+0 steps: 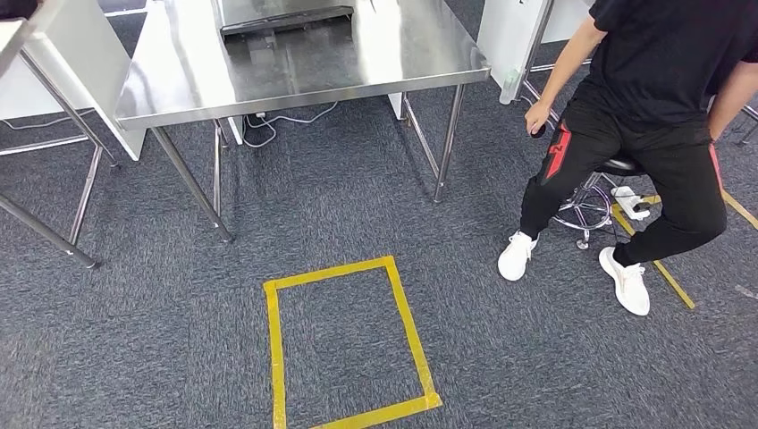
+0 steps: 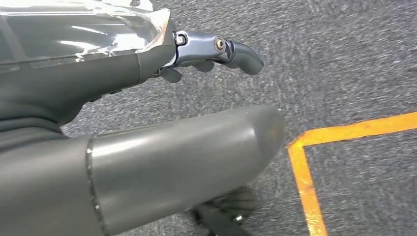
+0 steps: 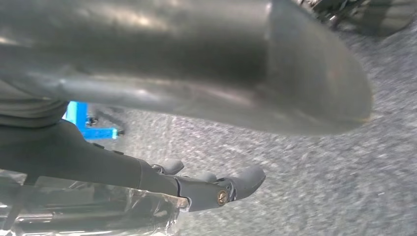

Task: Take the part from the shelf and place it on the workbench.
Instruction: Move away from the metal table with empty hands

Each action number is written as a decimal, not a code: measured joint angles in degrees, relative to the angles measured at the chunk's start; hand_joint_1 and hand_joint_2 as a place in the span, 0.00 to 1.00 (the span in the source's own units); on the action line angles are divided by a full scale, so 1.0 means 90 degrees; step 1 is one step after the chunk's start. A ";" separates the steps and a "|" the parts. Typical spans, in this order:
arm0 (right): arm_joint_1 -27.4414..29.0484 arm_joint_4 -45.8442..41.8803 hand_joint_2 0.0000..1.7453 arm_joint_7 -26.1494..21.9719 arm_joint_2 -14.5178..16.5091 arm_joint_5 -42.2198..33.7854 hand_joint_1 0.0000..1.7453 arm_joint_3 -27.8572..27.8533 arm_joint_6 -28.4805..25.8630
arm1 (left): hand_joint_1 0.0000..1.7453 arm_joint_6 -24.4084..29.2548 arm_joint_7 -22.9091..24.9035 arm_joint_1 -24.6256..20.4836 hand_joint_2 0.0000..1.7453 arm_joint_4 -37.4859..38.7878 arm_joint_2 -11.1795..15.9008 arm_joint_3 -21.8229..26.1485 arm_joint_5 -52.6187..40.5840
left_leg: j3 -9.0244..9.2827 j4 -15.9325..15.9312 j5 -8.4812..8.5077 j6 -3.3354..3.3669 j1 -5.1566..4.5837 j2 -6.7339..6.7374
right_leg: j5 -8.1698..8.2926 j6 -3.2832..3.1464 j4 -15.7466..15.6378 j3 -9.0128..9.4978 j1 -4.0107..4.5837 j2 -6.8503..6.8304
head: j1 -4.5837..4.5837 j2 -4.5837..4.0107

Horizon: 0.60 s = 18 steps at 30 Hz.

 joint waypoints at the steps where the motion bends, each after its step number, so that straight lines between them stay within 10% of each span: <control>1: 0.0000 0.0002 0.00 0.0018 0.0001 -0.0001 0.00 0.0000 -0.0007 | 0.00 -0.0016 0.0005 -0.0005 0.00 0.0000 0.0004 -0.0008 -0.0015 | 0.0013 0.0274 -0.0035 -0.0003 0.0000 0.0000 | 0.0067 -0.0001 0.0025 -0.0099 0.0016 -0.0003 | 0.0001 0.0000; 5: 0.0019 0.0012 0.00 0.0051 0.0017 -0.0016 0.00 0.0000 0.0009 | 0.00 -0.0029 0.0005 -0.0025 0.00 -0.0012 0.0012 -0.0045 -0.0067 | 0.0988 -0.0561 0.0485 0.0060 -0.0005 -0.0014 | 0.0220 0.0075 0.0226 -0.0496 0.0041 0.0012 | -0.0004 0.0000; 8: 0.0014 0.0012 0.00 0.0058 0.0045 0.0011 0.00 -0.0001 0.0041 | 0.00 0.0034 -0.0015 -0.0051 0.00 -0.0027 0.0019 -0.0075 -0.0091 | 0.1582 -0.1498 0.0258 0.0143 -0.0052 -0.0031 | 0.0328 0.0197 0.0322 -0.0642 0.0068 0.0001 | 0.0004 0.0000; 11: 0.0018 0.0017 0.00 0.0057 0.0061 0.0038 0.00 0.0000 0.0059 | 0.00 0.0052 -0.0023 -0.0051 0.00 -0.0032 0.0010 -0.0087 -0.0092 | 0.1477 -0.1655 0.0320 0.0268 -0.0046 0.0000 | 0.0342 0.0294 0.0445 -0.0792 0.0077 0.0004 | 0.0015 0.0000; 15: 0.0028 0.0033 0.00 0.0059 0.0068 0.0036 0.00 0.0001 0.0113 | 0.00 0.0049 -0.0048 -0.0044 0.00 -0.0036 0.0018 -0.0101 -0.0107 | 0.1282 -0.1685 0.0514 0.0373 -0.0051 0.0124 | -0.0381 0.0268 0.1820 -0.1348 0.0042 0.0039 | 0.0067 0.0000; 18: 0.0040 0.0039 0.00 0.0077 0.0061 0.0034 0.00 0.0001 0.0129 | 0.00 0.0029 -0.0055 -0.0043 0.00 -0.0036 0.0019 -0.0120 -0.0142 | 0.1183 -0.1674 0.0598 0.0340 -0.0055 0.0280 | -0.0384 0.0413 0.1746 -0.1068 0.0015 0.0013 | 0.0073 0.0000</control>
